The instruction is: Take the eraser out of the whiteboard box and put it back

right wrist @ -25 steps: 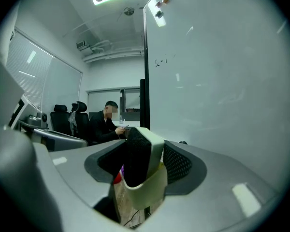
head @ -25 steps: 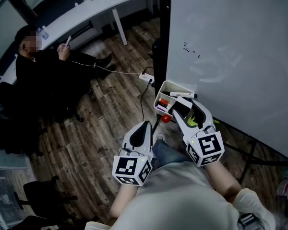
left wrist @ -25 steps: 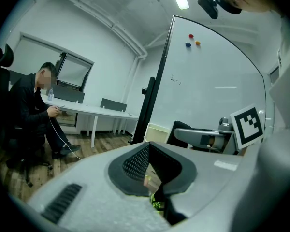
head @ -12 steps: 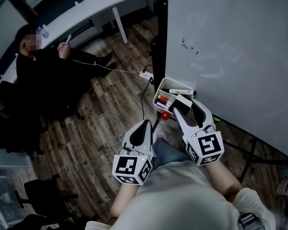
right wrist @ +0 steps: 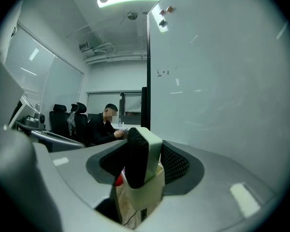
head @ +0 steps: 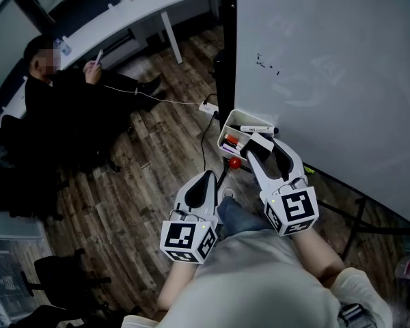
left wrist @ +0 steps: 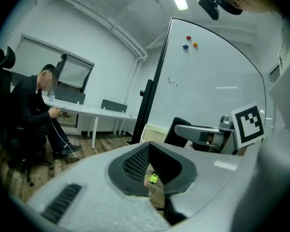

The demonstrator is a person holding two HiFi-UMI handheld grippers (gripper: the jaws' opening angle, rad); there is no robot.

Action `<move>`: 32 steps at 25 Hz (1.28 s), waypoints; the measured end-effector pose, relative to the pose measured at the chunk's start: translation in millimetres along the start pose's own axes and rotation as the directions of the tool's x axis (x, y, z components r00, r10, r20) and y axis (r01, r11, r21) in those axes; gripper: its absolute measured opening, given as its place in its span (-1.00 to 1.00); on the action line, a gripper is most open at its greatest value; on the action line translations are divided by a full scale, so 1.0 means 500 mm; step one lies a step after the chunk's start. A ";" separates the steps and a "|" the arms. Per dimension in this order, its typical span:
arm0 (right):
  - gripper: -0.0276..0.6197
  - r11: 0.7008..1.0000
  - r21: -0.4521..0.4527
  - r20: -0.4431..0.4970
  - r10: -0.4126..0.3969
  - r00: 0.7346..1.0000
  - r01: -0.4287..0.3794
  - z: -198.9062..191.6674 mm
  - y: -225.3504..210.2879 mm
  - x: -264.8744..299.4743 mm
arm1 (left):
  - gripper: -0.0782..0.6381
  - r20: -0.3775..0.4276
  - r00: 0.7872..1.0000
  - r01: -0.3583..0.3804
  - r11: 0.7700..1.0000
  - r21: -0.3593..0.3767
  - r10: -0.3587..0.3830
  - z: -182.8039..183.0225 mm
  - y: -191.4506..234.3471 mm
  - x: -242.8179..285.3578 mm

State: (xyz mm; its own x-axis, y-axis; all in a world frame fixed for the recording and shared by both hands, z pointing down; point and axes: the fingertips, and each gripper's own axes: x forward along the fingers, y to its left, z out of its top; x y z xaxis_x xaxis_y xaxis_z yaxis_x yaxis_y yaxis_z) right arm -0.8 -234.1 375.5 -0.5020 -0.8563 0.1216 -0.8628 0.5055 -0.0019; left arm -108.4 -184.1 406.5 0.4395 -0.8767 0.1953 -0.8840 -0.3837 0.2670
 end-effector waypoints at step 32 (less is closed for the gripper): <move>-0.26 0.999 -0.052 0.107 0.006 0.994 -0.001 0.085 0.029 -0.077 | -0.77 0.042 0.999 -0.007 1.000 0.015 0.006 0.014 -0.038 -0.058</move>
State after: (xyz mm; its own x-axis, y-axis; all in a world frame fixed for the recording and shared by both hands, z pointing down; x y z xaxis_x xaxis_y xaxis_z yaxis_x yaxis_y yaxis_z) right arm 3.4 -198.0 328.4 -0.5109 -0.8595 0.0152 -0.8581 0.5110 0.0501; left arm -105.6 -153.7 389.2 0.4270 -0.8905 0.1568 -0.8893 -0.3821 0.2514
